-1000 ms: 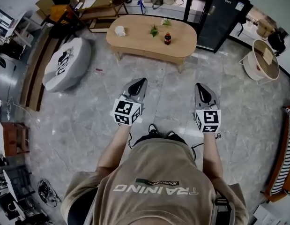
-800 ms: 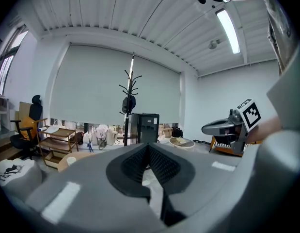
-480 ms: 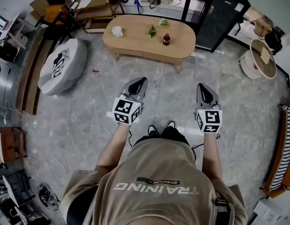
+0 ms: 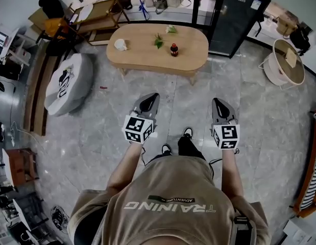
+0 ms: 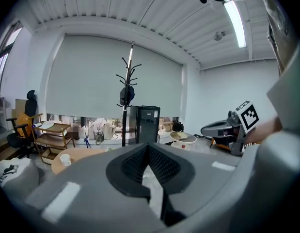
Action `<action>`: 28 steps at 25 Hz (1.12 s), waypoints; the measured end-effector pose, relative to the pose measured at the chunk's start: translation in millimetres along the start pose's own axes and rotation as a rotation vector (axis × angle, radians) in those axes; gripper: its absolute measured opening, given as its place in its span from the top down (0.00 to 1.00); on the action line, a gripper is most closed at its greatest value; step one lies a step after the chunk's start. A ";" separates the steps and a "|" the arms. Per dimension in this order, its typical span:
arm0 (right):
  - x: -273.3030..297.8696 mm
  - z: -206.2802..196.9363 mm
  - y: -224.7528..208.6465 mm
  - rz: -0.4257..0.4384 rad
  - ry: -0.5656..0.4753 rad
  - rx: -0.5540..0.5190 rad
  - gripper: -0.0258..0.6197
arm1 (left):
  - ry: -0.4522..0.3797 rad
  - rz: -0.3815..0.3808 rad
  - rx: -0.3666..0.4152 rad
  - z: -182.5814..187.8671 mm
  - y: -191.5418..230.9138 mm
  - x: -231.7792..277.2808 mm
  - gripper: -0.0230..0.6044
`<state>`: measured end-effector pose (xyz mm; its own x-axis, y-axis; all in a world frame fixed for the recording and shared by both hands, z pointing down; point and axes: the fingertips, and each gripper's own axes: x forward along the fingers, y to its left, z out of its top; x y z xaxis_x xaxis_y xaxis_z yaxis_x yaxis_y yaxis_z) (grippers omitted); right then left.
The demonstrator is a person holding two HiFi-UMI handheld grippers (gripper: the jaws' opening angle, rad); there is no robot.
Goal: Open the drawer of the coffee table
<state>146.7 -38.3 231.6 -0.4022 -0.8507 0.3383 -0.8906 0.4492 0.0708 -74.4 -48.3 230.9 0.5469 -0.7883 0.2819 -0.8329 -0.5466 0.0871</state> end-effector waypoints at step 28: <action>124.4 41.5 -0.8 0.229 -0.055 -0.063 0.96 | -0.009 0.002 -0.008 31.5 35.2 115.2 0.95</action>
<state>88.5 -155.9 234.7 -0.6046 -0.7376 0.3008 -0.7605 0.6468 0.0575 -38.0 -167.3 236.4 0.5462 -0.7919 0.2733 -0.8344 -0.5431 0.0939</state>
